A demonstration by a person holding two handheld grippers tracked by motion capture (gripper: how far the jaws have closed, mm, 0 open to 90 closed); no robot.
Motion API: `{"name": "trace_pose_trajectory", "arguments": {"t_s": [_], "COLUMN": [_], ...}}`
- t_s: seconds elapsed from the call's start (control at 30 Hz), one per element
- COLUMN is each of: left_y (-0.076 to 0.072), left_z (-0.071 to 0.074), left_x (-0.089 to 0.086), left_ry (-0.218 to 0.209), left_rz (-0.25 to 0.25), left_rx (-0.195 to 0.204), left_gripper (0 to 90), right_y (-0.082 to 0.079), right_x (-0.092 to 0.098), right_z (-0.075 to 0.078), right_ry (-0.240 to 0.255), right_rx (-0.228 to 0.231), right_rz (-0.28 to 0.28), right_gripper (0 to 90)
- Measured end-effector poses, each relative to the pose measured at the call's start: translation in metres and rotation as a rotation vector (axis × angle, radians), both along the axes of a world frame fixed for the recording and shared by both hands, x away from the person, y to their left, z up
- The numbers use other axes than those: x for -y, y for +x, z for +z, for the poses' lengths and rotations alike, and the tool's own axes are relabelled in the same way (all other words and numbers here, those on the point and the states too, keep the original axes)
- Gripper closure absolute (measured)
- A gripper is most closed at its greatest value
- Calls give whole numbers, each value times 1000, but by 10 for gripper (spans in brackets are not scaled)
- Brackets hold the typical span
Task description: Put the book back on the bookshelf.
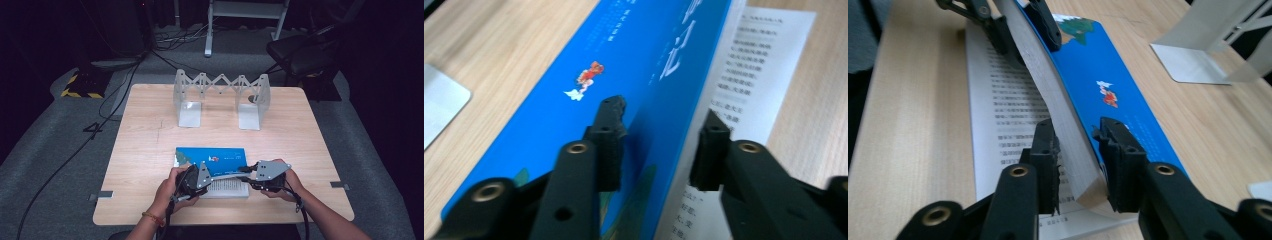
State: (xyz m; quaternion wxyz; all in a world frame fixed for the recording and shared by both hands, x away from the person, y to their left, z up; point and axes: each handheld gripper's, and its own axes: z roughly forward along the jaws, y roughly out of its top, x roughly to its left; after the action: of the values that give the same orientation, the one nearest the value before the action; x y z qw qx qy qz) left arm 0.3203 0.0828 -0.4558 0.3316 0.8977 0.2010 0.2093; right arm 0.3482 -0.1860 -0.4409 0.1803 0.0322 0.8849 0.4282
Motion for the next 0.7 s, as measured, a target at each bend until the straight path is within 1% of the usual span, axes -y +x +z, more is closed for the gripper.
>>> {"name": "trace_pose_trajectory", "arguments": {"t_s": [0.03,0.07,0.1,0.13,0.17,0.2,0.27,0.33,0.37,0.43,0.5,0.53,0.57,0.6,0.63,0.67,0.7], "left_y": [0,2,3,3,3,4,5,6,7,9,7,6,4,2,1,0,-1], "left_z": [0,0,1,2,3,3,3,3,3,3,4,4,5,6,7,8,9], "left_x": [0,-3,-5,-6,-6,-7,-8,-9,-9,-7,-3,-1,3,7,10,15,18], "left_ry": [0,-24,-37,-41,-50,-55,-62,-72,-70,-68,-49,-37,-34,-38,-33,-35,-37], "left_rz": [0,0,-4,-6,-5,-9,-15,-20,-17,18,62,87,96,93,98,112,113], "left_rx": [0,-17,-22,-22,-21,-22,-26,-45,-57,-95,-79,-69,-58,-55,-47,-44,-50], "left_gripper": [663,669,669,675,684,689,691,683,675,614,559,527,486,452,442,422,404], "right_y": [0,5,5,9,12,16,23,25,25,22,18,17,16,15,12,11,9], "right_x": [0,6,6,9,12,13,18,20,20,18,16,15,15,14,12,11,9], "right_z": [0,-1,-1,-2,-3,-5,-11,-14,-14,-13,-10,-9,-7,-4,-1,1,3], "right_ry": [0,70,70,98,98,82,104,111,103,74,43,40,41,41,38,32,29], "right_rx": [0,-32,-32,-35,-22,-9,-34,-32,-31,-21,-1,6,2,3,13,17,19], "right_rz": [0,39,39,55,65,55,46,57,62,49,35,22,14,6,-6,-12,-17], "right_gripper": [687,642,642,632,610,624,638,663,674,693,702,704,708,714,716,717,720]}}
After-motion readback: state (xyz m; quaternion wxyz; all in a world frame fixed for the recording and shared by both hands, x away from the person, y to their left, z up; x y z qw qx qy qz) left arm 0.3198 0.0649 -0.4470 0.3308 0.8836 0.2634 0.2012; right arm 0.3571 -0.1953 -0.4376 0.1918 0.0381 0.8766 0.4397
